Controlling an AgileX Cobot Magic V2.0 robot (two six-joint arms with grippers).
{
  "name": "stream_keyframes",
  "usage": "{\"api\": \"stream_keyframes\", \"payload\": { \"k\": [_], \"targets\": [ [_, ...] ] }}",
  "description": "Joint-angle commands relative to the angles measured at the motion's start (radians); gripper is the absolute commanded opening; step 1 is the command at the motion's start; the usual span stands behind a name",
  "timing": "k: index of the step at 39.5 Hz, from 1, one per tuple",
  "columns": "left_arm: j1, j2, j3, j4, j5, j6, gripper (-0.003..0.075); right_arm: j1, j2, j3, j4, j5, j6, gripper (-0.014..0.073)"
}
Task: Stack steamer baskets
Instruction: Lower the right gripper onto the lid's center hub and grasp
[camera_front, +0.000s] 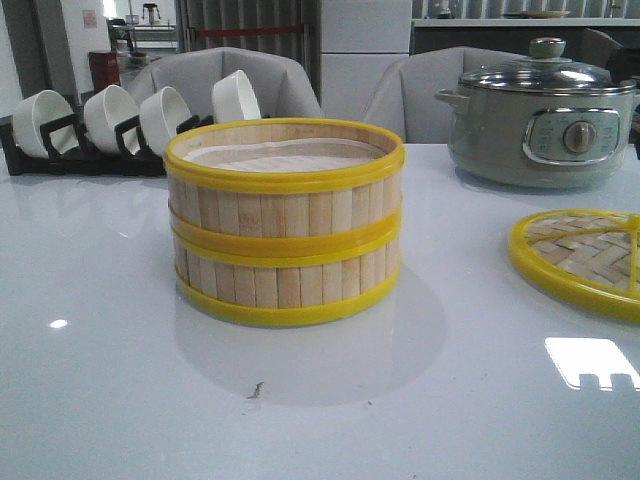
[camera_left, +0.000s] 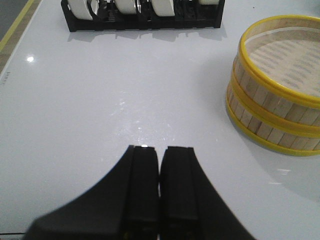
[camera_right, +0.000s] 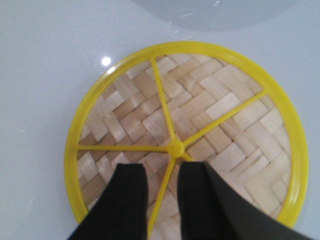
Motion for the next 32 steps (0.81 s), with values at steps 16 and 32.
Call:
{"api": "stream_keyframes", "payload": {
  "k": [16, 32],
  "targets": [
    [-0.008, 0.002, -0.029, -0.008, -0.086, 0.0, 0.0086, -0.003, 0.179, -0.278, -0.054, 0.201, 0.002, 0.0286],
    [-0.008, 0.002, -0.029, -0.008, -0.086, 0.0, 0.0086, -0.001, 0.26, -0.369, -0.096, 0.301, 0.002, 0.0286]
  ]
}}
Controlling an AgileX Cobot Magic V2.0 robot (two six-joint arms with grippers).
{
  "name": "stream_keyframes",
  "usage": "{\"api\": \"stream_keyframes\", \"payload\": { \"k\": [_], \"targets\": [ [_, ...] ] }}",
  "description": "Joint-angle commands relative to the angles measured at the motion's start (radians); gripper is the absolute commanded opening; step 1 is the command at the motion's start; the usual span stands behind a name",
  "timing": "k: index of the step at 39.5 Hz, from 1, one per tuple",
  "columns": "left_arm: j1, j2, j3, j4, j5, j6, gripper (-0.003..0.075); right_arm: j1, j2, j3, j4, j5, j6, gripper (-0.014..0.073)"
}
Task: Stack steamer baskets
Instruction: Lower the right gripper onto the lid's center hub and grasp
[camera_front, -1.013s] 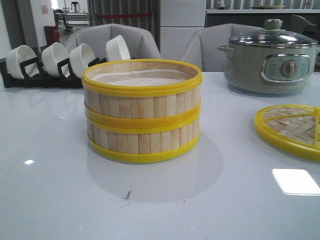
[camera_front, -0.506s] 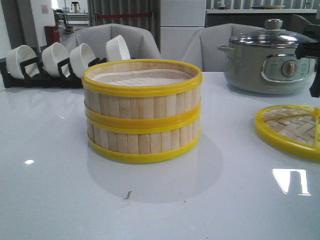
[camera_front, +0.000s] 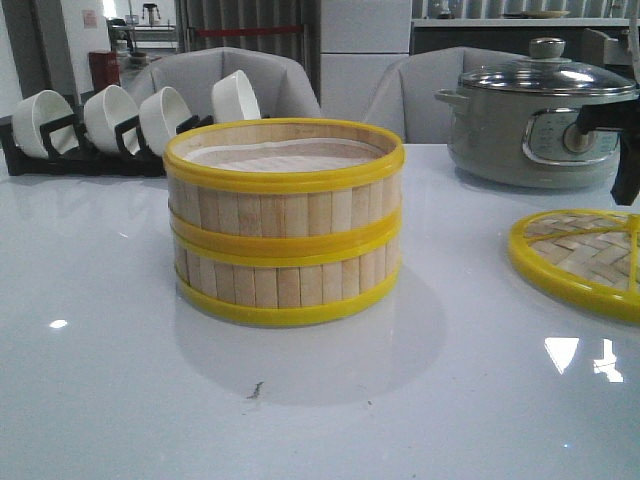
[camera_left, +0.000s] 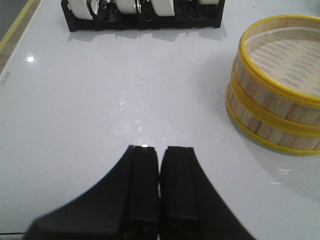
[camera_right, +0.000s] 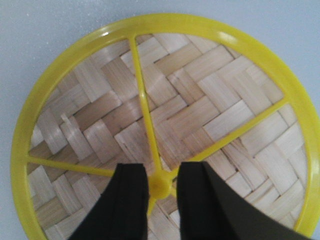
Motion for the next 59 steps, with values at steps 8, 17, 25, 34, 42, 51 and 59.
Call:
{"api": "stream_keyframes", "payload": {
  "k": [8, 17, 25, 34, 42, 51, 59],
  "targets": [
    [-0.008, 0.002, -0.029, -0.008, -0.086, 0.0, 0.0086, 0.001, -0.033, -0.035, -0.008, 0.002, 0.0, 0.0286],
    [-0.008, 0.002, -0.029, -0.008, -0.086, 0.0, 0.0086, 0.002, -0.03, -0.035, -0.006, -0.003, 0.0, 0.0286],
    [-0.008, 0.002, -0.029, -0.008, -0.086, 0.0, 0.0086, 0.005, -0.03, -0.035, 0.002, -0.003, 0.0, 0.0286],
    [-0.008, 0.002, -0.029, -0.008, -0.086, 0.0, 0.0086, 0.006, -0.03, -0.035, 0.004, -0.007, 0.0, 0.0286],
    [-0.008, 0.002, -0.029, -0.008, -0.086, 0.0, 0.0086, 0.006, -0.03, -0.035, 0.004, -0.009, 0.0, 0.0286],
    [-0.008, 0.002, -0.029, -0.008, -0.086, 0.0, 0.0086, 0.006, -0.03, -0.035, 0.004, -0.007, 0.0, 0.0286],
    [-0.008, 0.002, -0.029, -0.008, -0.086, 0.0, 0.0086, 0.006, -0.03, -0.035, 0.004, -0.008, 0.0, 0.0286]
  ]
}}
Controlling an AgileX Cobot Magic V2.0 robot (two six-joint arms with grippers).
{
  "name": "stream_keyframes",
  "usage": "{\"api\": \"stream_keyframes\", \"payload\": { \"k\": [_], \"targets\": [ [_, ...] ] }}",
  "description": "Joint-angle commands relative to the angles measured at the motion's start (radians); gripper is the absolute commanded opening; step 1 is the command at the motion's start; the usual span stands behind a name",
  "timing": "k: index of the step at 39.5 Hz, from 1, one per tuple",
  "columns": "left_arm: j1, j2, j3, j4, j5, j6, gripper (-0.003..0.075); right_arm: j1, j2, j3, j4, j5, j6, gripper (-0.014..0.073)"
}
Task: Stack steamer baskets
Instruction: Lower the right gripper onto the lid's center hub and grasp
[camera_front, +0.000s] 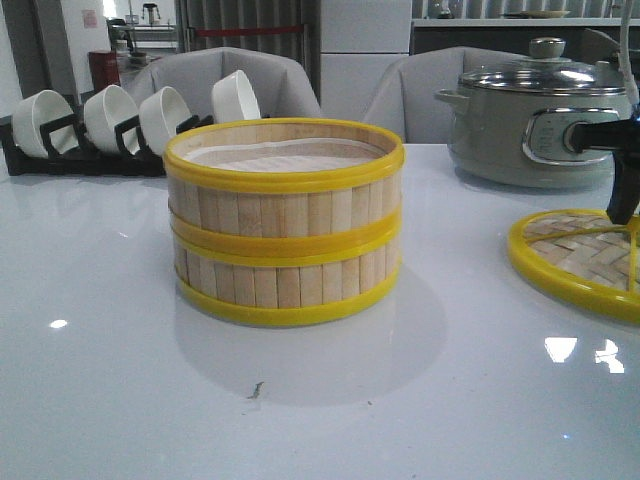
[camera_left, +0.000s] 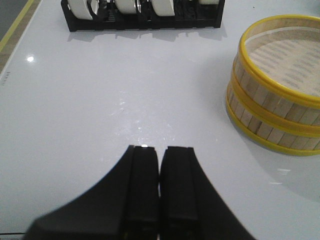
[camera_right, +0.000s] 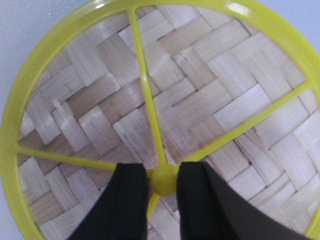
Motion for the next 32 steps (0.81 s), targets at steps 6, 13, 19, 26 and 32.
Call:
{"api": "stream_keyframes", "payload": {
  "k": [6, 13, 19, 26, 32],
  "targets": [
    [-0.008, 0.002, -0.029, -0.008, -0.086, 0.0, 0.0086, 0.0, -0.053, -0.035, 0.002, -0.035, 0.0, 0.0286],
    [-0.008, 0.002, -0.029, -0.008, -0.086, 0.0, 0.0086, 0.0, -0.053, -0.035, 0.002, -0.04, 0.0, 0.0286],
    [-0.008, 0.002, -0.029, -0.008, -0.086, 0.0, 0.0086, 0.0, -0.053, -0.035, 0.002, -0.04, 0.0, 0.0286],
    [-0.008, 0.002, -0.029, -0.008, -0.086, 0.0, 0.0086, 0.0, -0.053, -0.035, 0.002, -0.04, 0.0, 0.0286],
    [-0.008, 0.002, -0.029, -0.008, -0.086, 0.0, 0.0086, 0.0, -0.052, -0.035, 0.002, -0.038, 0.0, 0.0286]
  ]
}}
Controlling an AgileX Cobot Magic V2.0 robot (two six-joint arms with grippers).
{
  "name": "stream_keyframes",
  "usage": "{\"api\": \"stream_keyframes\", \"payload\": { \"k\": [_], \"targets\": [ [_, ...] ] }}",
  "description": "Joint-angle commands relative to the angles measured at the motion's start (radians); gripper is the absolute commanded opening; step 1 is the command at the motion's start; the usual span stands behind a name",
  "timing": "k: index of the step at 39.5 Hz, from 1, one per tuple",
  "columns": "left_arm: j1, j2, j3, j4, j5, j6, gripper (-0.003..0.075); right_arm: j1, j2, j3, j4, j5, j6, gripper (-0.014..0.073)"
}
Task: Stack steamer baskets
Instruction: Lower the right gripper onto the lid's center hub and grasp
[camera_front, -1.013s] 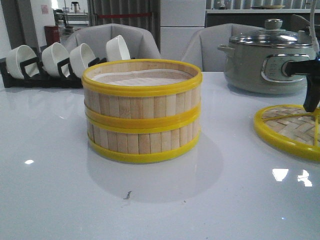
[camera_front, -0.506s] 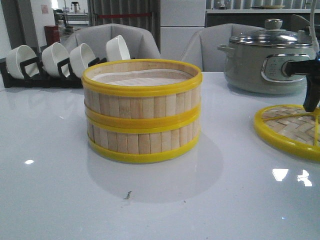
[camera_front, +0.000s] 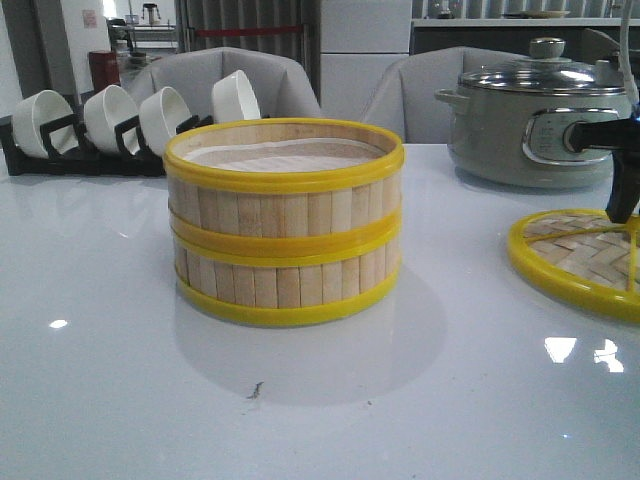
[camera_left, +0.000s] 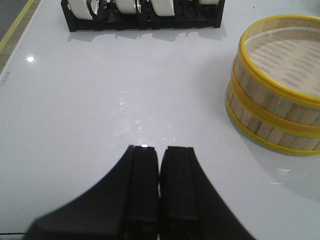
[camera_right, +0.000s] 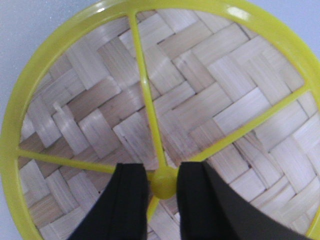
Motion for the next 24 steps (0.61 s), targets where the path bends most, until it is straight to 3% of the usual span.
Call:
{"api": "stream_keyframes", "payload": {
  "k": [1, 24],
  "targets": [
    [-0.008, 0.002, -0.029, -0.008, -0.086, 0.0, 0.0086, 0.0, -0.052, -0.035, 0.002, -0.031, 0.0, 0.0286],
    [-0.008, 0.002, -0.029, -0.008, -0.086, 0.0, 0.0086, 0.0, -0.052, -0.035, 0.0, -0.014, 0.0, 0.0286]
  ]
}}
